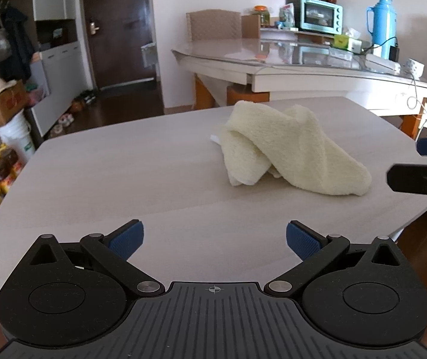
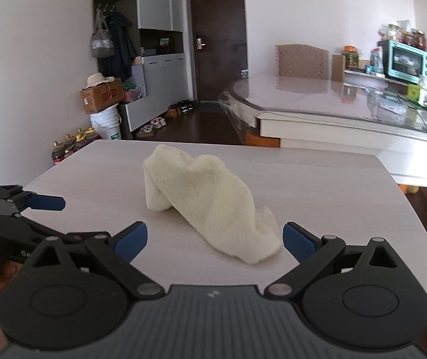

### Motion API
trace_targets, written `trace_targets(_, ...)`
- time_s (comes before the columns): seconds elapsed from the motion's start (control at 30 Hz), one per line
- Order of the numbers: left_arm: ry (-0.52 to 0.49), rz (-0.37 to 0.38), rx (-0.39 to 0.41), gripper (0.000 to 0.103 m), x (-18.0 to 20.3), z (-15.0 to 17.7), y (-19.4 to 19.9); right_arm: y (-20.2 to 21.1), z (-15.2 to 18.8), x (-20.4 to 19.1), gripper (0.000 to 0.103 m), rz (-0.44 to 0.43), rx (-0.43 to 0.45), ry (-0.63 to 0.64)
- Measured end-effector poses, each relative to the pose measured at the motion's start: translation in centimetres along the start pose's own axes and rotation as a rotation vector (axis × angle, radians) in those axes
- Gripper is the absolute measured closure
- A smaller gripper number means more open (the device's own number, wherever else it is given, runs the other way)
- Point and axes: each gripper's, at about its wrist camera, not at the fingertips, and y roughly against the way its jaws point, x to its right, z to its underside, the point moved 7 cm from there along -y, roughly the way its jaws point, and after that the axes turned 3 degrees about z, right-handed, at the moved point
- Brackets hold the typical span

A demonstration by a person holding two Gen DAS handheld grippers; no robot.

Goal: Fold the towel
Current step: 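Move both tools toward the crumpled cream towel on the table, then grasp an edge of the cream towel with the right tool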

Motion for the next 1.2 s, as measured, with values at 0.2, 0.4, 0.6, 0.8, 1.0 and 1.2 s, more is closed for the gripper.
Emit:
trace_targets(0.2, -0.014, 0.014, -0.021, 0.000, -1.3, -0.6, -2.0, -3.7, -0.9, -1.0, 0.015, -0.037, -0.024, 0.046)
trace_targets(0.4, -0.004, 0.095, -0.028, 0.000, -2.6, -1.2, -4.0, -7.5, -1.4, -1.5, 0.025, -0.048, -0.052, 0.082)
trace_targets(0.6, -0.043, 0.153, -0.026, 0.000, -2.6, -1.9, -5.3, -9.8, -1.5, -0.9, 0.076, -0.045, -0.083, 0.111)
trace_targets(0.8, -0.113, 0.231, -0.014, 0.001, -0.9, -3.1, -6.3, -9.1, -2.5, 1.3, 0.097, -0.027, -0.025, 0.059)
trace_targets(1.0, -0.192, 0.312, 0.004, 0.003, 1.7, -4.8, -7.5, -7.7, -4.0, 4.1, 0.097, 0.025, 0.037, 0.025)
trace_targets(1.2, -0.266, 0.381, -0.009, 0.037, 4.7, -6.0, -9.0, -6.8, -3.7, 6.5, 0.097, 0.061, 0.034, 0.004)
